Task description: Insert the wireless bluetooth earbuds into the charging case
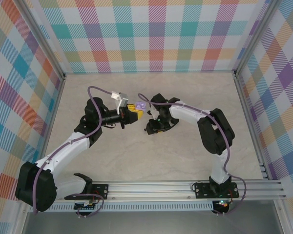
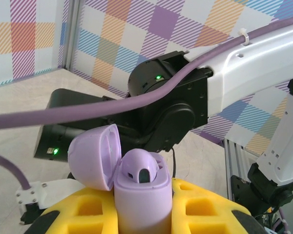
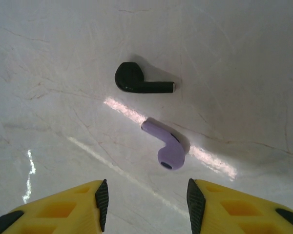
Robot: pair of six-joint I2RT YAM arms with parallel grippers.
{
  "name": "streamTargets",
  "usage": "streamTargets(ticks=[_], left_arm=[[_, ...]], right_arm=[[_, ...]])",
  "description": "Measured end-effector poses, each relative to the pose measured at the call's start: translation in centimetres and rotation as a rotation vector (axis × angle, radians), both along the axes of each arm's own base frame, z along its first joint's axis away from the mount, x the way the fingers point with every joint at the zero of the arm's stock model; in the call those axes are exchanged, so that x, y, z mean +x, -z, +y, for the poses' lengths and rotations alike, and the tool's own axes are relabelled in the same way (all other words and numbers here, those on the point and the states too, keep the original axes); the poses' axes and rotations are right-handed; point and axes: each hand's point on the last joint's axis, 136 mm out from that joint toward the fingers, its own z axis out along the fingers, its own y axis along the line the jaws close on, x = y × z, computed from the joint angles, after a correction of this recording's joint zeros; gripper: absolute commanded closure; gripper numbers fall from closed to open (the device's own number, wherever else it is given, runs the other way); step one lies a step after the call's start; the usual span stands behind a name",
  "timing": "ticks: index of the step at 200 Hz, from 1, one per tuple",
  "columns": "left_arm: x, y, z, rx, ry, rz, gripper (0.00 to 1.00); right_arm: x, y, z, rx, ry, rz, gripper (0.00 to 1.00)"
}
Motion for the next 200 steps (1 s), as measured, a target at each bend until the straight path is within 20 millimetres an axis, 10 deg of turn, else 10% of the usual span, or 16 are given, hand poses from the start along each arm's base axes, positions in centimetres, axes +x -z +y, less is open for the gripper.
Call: streamTargets(ticks=[200], left_arm=[[0.0, 0.0, 0.0, 0.001, -0.001, 0.002, 1.00]], right_arm=[[1.0, 2.4, -2.9, -0.236, -0.050, -0.075, 0.80]])
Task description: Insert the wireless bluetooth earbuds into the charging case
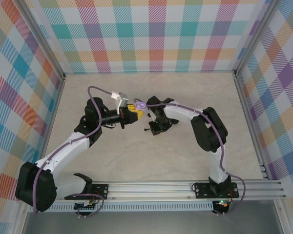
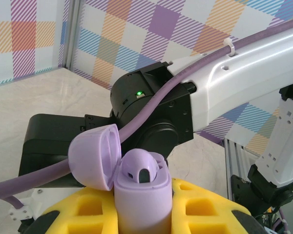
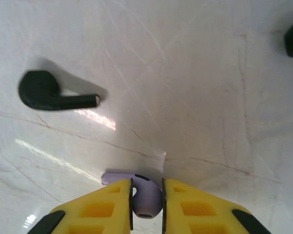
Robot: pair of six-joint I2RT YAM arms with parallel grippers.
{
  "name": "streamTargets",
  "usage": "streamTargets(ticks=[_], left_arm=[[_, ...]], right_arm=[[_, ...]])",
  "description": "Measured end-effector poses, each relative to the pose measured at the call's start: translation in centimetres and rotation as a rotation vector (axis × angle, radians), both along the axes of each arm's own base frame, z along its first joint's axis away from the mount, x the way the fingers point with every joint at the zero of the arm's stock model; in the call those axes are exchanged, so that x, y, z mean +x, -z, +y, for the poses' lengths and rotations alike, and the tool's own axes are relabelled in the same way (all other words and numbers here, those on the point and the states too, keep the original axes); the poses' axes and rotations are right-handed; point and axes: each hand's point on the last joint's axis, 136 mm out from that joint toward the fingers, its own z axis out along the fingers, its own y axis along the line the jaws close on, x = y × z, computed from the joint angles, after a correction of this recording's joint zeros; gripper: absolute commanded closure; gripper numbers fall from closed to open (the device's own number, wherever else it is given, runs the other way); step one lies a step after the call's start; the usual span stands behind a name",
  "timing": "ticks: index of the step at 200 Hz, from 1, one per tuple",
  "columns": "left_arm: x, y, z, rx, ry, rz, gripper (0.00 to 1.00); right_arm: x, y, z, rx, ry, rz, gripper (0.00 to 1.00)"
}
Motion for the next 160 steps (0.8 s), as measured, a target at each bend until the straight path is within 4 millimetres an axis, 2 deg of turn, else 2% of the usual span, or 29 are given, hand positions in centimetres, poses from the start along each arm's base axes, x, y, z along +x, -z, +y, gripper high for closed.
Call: streamTargets(ticks=[48, 83, 113, 143, 160], left_arm=[[0.0, 0.0, 0.0, 0.000, 0.000, 0.000, 1.00], [0.0, 0.0, 0.0, 0.000, 0.000, 0.000, 1.00], [0.0, 0.0, 0.0, 0.000, 0.000, 0.000, 1.00], [0.0, 0.0, 0.0, 0.000, 0.000, 0.001, 1.00], [0.0, 0.0, 0.0, 0.000, 0.000, 0.001, 1.00]], right_arm=[[-1.0, 0.0, -3.1, -0.055, -0.100, -0.006, 0.73], [-1.4, 0.0, -4.9, -0.082, -0.133, 0.005, 0.58], [-1.3, -0.4, -5.0, -0.075, -0.122, 0.004, 0.52], [-1.4, -2.1, -4.5, -0.031, -0.088, -0.015, 0.53], [-1.5, -3.2, -4.2, 0.001, -0.047, -0.019, 0.56]])
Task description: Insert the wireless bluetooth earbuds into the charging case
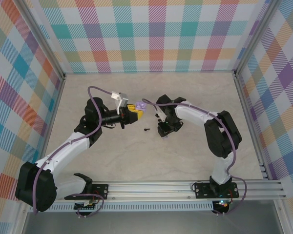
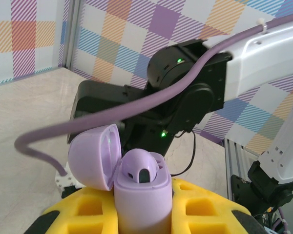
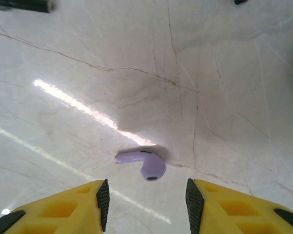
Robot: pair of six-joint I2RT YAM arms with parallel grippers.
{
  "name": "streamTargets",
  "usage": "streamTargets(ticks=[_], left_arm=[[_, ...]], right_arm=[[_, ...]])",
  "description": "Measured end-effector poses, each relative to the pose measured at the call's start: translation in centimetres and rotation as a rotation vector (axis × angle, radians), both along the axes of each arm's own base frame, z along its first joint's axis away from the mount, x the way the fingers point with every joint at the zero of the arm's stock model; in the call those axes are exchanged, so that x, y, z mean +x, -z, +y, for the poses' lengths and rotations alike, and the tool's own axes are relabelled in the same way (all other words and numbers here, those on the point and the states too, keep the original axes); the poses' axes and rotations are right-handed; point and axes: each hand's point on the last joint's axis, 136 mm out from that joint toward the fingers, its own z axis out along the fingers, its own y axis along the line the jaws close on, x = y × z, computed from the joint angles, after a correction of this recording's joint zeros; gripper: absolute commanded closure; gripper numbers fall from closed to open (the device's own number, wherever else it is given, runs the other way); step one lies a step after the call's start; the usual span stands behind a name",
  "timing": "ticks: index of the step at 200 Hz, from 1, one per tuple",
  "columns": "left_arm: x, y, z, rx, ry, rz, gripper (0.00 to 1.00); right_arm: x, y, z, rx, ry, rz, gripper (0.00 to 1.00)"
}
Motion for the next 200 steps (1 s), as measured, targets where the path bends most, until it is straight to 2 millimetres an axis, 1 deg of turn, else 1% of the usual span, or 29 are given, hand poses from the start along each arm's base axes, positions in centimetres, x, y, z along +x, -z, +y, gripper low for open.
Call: streamTargets(ticks=[20, 33, 44, 60, 89, 116, 145, 200], left_arm=[[0.0, 0.0, 0.0, 0.000, 0.000, 0.000, 1.00], [0.0, 0.0, 0.0, 0.000, 0.000, 0.001, 1.00], [0.0, 0.1, 0.0, 0.001, 0.000, 0.002, 1.00], [0.1, 0.2, 0.0, 0.002, 0.000, 0.004, 1.00], [0.2, 0.4, -0.1, 0.004, 0.000, 0.009, 1.00], [0.2, 0.3, -0.1, 0.004, 0.000, 0.009, 1.00], [0.2, 0.4, -0.1, 0.005, 0.000, 0.012, 1.00], [0.2, 0.5, -0.1, 0.006, 0.000, 0.014, 1.00]], right_arm=[[-0.2, -0.9, 0.2, 0.030, 0.080, 0.004, 0.59], [-0.5, -0.9, 0.1, 0.033, 0.140, 0.021, 0.57], [-1.0, -0.5, 0.0, 0.037, 0.196, 0.040, 0.54], [-1.7, 0.4, -0.3, 0.036, 0.283, 0.074, 0.54], [-2.4, 1.7, -0.6, 0.034, 0.418, 0.110, 0.58], [-1.9, 1.7, -0.2, 0.052, 0.515, 0.109, 0.60], [-1.4, 1.8, 0.1, 0.066, 0.576, 0.109, 0.60], [-0.5, 3.4, 0.2, 0.026, 0.624, 0.116, 0.61]])
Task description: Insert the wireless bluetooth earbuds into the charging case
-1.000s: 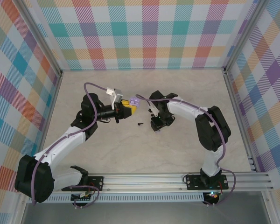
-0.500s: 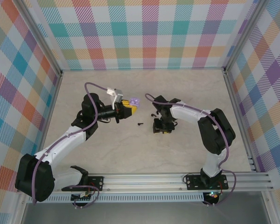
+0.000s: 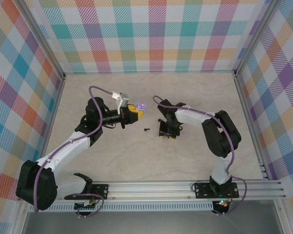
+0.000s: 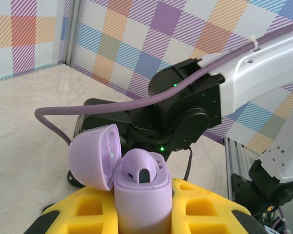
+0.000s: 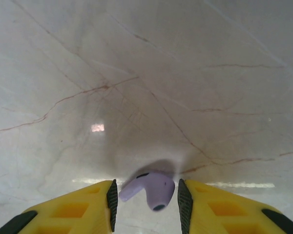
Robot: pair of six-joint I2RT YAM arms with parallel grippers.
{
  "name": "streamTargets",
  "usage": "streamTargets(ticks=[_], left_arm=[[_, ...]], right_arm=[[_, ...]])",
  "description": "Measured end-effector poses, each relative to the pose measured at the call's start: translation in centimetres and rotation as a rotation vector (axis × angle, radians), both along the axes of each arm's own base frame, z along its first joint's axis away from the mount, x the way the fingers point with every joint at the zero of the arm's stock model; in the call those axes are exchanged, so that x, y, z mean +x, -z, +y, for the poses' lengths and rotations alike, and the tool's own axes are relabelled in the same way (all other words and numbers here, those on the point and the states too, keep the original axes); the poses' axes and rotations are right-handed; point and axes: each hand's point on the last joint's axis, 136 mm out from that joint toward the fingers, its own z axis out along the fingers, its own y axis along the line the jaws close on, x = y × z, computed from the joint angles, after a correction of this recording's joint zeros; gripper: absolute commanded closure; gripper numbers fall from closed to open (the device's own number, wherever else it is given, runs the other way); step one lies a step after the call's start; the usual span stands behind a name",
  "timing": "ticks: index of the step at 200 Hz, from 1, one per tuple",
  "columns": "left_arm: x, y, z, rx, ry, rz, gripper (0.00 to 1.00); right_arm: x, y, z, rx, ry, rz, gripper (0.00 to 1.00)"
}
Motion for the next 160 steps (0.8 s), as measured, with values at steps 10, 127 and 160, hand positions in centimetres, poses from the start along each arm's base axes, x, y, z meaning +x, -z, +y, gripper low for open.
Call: streamTargets(ticks=[10, 127, 160], left_arm=[[0.01, 0.01, 0.00, 0.000, 0.000, 0.000, 1.00], [0.19, 0.36, -0.08, 0.004, 0.000, 0.009, 1.00], [0.19, 0.36, -0.08, 0.004, 0.000, 0.009, 1.00]], right_arm=[[0.12, 0.17, 0.04, -0.006, 0.000, 0.004, 0.62], [0.42, 0.37, 0.14, -0.146, -0.163, 0.033, 0.75], [0.40, 0.38, 0.10, -0.151, -0.182, 0.030, 0.73]])
